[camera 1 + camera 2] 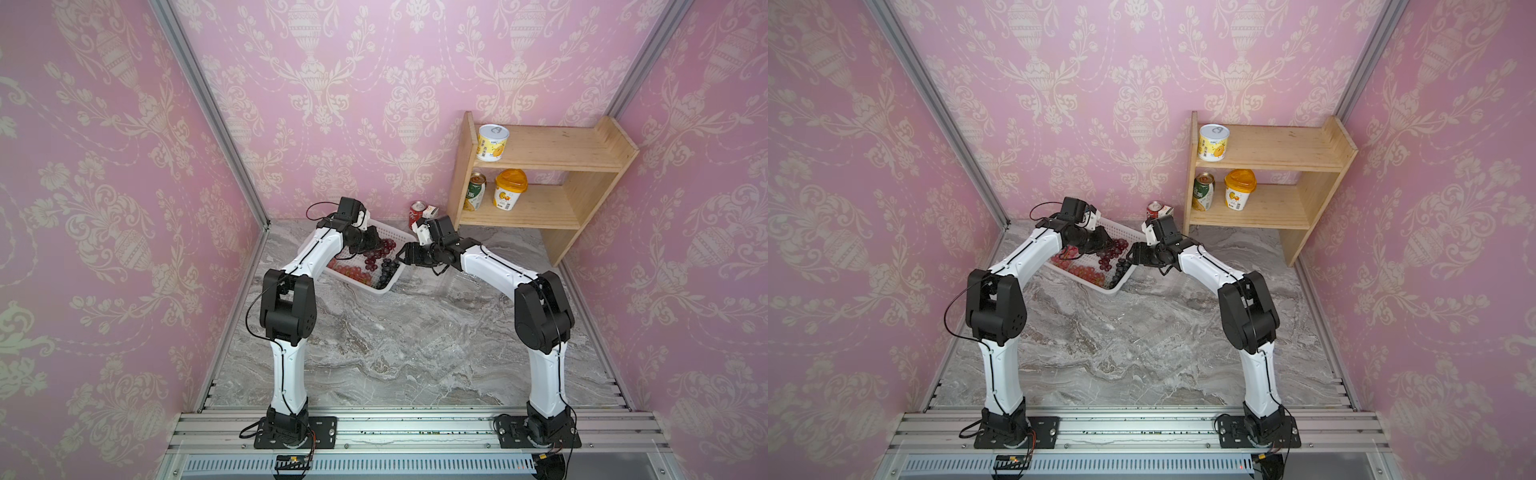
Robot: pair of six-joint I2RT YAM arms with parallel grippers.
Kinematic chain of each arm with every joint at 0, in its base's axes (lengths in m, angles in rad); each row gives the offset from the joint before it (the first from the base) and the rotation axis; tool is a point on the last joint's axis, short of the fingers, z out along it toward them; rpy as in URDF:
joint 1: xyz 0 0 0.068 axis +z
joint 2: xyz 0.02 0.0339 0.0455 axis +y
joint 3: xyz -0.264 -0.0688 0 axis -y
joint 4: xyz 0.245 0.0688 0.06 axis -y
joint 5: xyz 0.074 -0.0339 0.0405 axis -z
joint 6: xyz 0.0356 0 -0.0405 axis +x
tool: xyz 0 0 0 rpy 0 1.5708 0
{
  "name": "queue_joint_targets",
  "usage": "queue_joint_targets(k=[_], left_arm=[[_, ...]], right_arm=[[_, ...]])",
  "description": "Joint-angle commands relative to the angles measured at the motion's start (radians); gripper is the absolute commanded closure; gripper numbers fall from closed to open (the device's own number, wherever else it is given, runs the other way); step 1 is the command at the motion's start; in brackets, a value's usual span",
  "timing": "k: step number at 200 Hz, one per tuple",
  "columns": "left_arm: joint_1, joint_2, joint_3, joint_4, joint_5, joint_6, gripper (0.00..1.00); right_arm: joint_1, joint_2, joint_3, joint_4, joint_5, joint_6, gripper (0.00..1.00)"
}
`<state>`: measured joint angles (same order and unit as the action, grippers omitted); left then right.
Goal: Pack grapes into containers
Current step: Pick up the grape from the basket.
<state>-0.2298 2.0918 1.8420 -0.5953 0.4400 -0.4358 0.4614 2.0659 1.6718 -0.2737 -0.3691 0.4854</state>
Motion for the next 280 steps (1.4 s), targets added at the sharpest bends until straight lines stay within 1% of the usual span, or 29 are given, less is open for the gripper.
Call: queue_joint_targets(k=[1,41,53,80,118,140,157,177,198,235,280], left_arm=[[0.012,-0.051,-0.007,0.02,0.017,0.0,0.7],[0.03,-0.067,-0.026,0.059,0.032,-0.033,0.71],[0.036,-0.071,-0.038,0.078,0.039,-0.049,0.71],[0.046,-0.074,-0.056,0.103,0.055,-0.069,0.7],[0.049,-0.077,-0.061,0.108,0.055,-0.07,0.7],[0.047,-0.079,-0.065,0.109,0.055,-0.07,0.7],[0.05,-0.083,-0.07,0.109,0.056,-0.067,0.7],[0.051,-0.086,-0.075,0.106,0.054,-0.063,0.7],[0.055,-0.088,-0.076,0.104,0.054,-0.06,0.7],[0.056,-0.089,-0.078,0.104,0.057,-0.064,0.7],[0.056,-0.089,-0.078,0.107,0.057,-0.067,0.7]], right_arm=[[0.006,-0.042,0.012,-0.002,0.026,-0.037,0.34],[0.012,-0.051,0.014,0.011,-0.001,-0.033,0.35],[0.013,-0.04,0.021,0.032,-0.013,-0.02,0.39],[0.02,0.011,0.08,0.051,-0.053,0.003,0.42],[0.025,0.074,0.156,0.061,-0.058,0.028,0.43],[0.025,0.121,0.198,0.062,-0.072,0.041,0.45],[0.019,0.144,0.204,0.084,-0.078,0.058,0.46],[0.009,0.168,0.205,0.112,-0.091,0.071,0.5],[0.0,0.177,0.192,0.156,-0.12,0.084,0.5],[-0.006,0.205,0.224,0.16,-0.132,0.096,0.51],[-0.009,0.241,0.248,0.17,-0.146,0.107,0.55]])
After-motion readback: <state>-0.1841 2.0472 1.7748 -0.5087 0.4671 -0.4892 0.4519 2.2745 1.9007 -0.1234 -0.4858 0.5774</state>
